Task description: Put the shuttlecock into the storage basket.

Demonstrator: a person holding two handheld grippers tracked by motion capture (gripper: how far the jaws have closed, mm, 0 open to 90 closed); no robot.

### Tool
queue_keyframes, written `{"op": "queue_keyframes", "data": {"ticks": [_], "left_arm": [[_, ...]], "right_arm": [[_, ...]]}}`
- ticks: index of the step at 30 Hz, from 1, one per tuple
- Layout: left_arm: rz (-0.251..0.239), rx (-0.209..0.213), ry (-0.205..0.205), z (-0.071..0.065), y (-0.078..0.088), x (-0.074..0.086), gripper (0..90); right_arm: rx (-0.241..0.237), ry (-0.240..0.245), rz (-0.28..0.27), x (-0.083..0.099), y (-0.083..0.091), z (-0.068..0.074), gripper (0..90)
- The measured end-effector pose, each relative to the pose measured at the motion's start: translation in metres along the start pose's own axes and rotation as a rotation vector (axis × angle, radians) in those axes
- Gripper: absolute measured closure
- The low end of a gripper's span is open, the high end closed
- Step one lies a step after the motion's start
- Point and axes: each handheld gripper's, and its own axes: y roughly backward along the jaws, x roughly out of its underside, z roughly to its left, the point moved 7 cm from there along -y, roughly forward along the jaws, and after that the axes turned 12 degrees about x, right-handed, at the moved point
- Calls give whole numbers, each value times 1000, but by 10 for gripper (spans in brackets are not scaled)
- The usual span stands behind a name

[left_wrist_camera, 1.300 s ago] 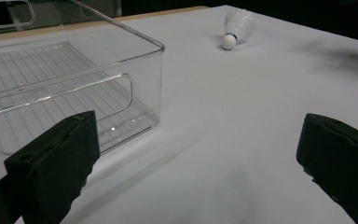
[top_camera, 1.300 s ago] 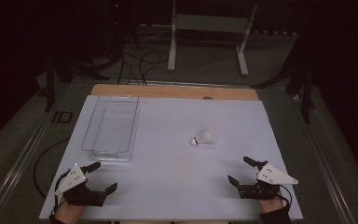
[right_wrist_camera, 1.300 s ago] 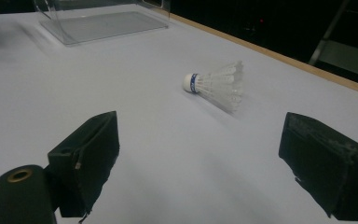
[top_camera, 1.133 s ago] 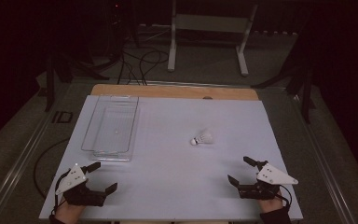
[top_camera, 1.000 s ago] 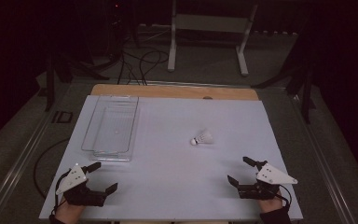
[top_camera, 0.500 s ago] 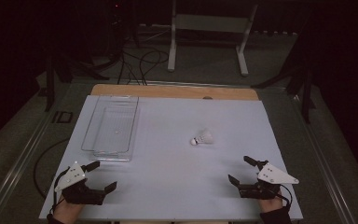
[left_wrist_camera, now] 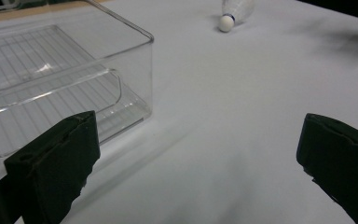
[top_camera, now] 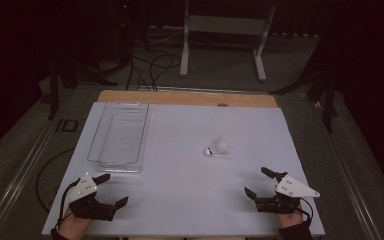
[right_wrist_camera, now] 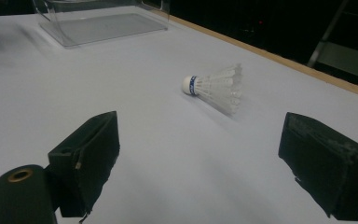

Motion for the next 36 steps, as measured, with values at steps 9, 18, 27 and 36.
{"op": "queue_keyframes", "data": {"ticks": [9,18,27,36], "left_arm": [[77,1,23,-2,-2,1,1],[130,-3,38,-5,-5,-1,1],[159,-14,53,-6,-3,-9,1],[248,-14,48,-8,-8,-16,1]], "right_arm": [[-7,2,9,1,-1,2,124],[-7,4,8,1,-2,2,124],[-2,3,9,0,-1,3,124],[-5,10,2,-1,-1,5,124]]}}
